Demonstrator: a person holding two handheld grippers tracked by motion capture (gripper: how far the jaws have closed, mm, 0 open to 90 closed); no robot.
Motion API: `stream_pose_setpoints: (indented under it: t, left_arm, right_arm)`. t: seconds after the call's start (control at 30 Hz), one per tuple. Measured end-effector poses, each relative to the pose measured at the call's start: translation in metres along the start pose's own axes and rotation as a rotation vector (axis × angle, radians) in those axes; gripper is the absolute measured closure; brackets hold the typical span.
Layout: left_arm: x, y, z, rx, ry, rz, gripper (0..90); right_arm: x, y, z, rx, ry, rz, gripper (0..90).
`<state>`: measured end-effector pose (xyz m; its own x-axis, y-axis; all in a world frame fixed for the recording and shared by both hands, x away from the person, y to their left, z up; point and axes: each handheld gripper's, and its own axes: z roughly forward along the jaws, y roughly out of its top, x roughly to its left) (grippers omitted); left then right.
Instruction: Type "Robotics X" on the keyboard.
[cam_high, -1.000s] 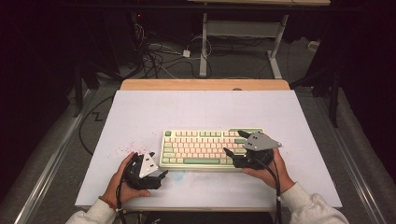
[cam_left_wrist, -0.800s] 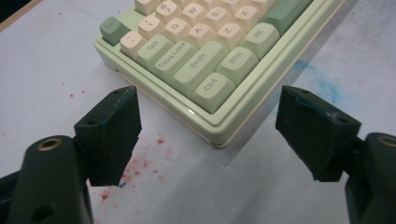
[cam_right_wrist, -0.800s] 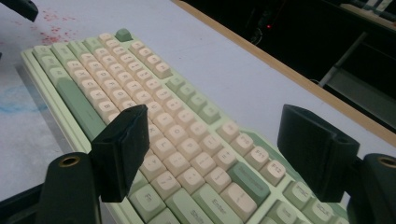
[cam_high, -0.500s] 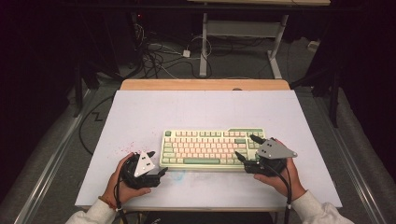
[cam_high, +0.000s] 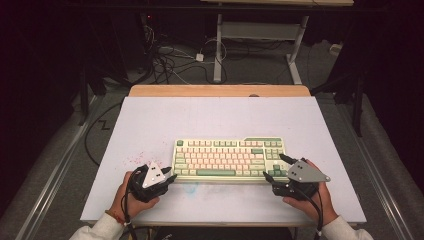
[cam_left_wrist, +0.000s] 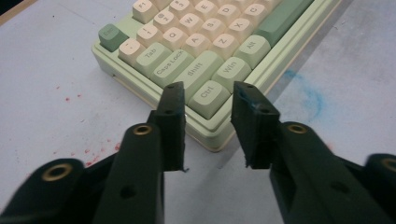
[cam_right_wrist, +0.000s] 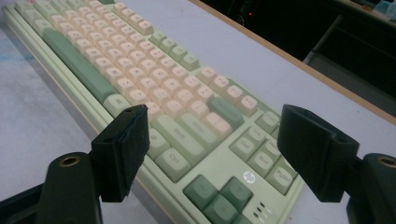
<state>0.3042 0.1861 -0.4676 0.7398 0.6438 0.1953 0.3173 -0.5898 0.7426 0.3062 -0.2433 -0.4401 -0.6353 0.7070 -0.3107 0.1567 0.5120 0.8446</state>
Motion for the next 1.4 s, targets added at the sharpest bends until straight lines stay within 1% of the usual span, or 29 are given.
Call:
stream_pose_setpoints:
  t: [0.07, 0.1, 0.13, 0.2, 0.27, 0.33, 0.4, 0.5, 0.6, 0.63, 0.7, 0.73, 0.8, 0.87, 0.93, 1.0, 1.03, 1.13, 1.3, 1.4]
  left_arm:
    - [0.000, 0.001, 0.000, 0.004, -0.007, 0.006, 73.7]
    - [0.000, 0.001, 0.000, 0.010, 0.001, 0.009, 76.7]
    - [0.000, 0.002, 0.000, 0.016, 0.012, 0.020, 79.2]
    - [0.001, 0.002, 0.000, 0.023, -0.010, 0.006, 83.7]
    - [0.002, 0.004, -0.001, 0.029, -0.011, 0.002, 86.9]
    - [0.003, 0.005, -0.002, 0.024, -0.030, -0.010, 87.1]
    - [0.003, 0.007, -0.001, 0.026, -0.025, -0.016, 87.2]
    - [0.004, 0.011, 0.000, 0.017, -0.041, -0.037, 87.2]
    - [0.004, 0.018, 0.002, 0.013, -0.061, -0.035, 87.1]
    - [0.003, 0.020, 0.004, 0.018, -0.069, -0.027, 87.1]
    - [-0.001, 0.026, 0.008, 0.030, -0.073, -0.007, 87.2]
    - [-0.003, 0.029, 0.010, 0.037, -0.071, 0.010, 87.2]
    - [-0.006, 0.035, 0.014, 0.034, -0.088, 0.029, 87.3]
    - [-0.008, 0.040, 0.017, 0.034, -0.095, 0.041, 87.3]
    - [-0.008, 0.044, 0.021, 0.032, -0.112, 0.040, 87.3]
    - [-0.008, 0.047, 0.024, 0.039, -0.115, 0.040, 87.3]
    - [-0.008, 0.048, 0.026, 0.042, -0.124, 0.037, 87.3]
    - [-0.007, 0.052, 0.032, 0.051, -0.134, 0.031, 87.2]
    - [-0.007, 0.062, 0.043, 0.060, -0.141, 0.036, 87.1]
    - [-0.008, 0.068, 0.049, 0.070, -0.141, 0.047, 87.1]
  right_arm:
    - [0.000, -0.004, -0.004, 0.005, -0.006, -0.008, 25.4]
    - [0.000, -0.005, -0.006, 0.007, -0.007, -0.007, 25.4]
    - [0.000, -0.006, -0.008, 0.010, -0.011, -0.007, 25.4]
    - [-0.001, -0.009, -0.013, 0.008, -0.010, -0.002, 25.4]
    - [-0.003, -0.012, -0.017, 0.008, -0.013, 0.004, 25.4]
    - [-0.005, -0.016, -0.020, 0.014, -0.017, 0.010, 25.4]
    - [-0.005, -0.019, -0.021, 0.025, -0.024, 0.009, 25.4]
    - [-0.006, -0.023, -0.023, 0.035, -0.031, -0.001, 25.4]
    - [-0.007, -0.025, -0.024, 0.036, -0.033, 0.006, 25.3]
    - [-0.007, -0.025, -0.024, 0.036, -0.035, 0.005, 25.3]
    - [-0.007, -0.025, -0.023, 0.038, -0.034, 0.005, 25.3]
    - [-0.007, -0.025, -0.022, 0.039, -0.036, 0.008, 25.3]
    - [-0.007, -0.024, -0.021, 0.040, -0.034, 0.000, 25.3]
    - [-0.006, -0.024, -0.020, 0.042, -0.031, -0.003, 25.3]
    - [-0.006, -0.025, -0.019, 0.047, -0.032, -0.006, 25.4]
    - [-0.005, -0.025, -0.019, 0.049, -0.028, -0.005, 25.3]
    - [-0.005, -0.025, -0.019, 0.050, -0.029, -0.007, 25.4]
    - [-0.005, -0.025, -0.019, 0.051, -0.027, -0.009, 25.4]
    - [-0.005, -0.025, -0.018, 0.054, -0.027, -0.016, 25.4]
    - [-0.005, -0.025, -0.017, 0.057, -0.025, -0.020, 25.4]
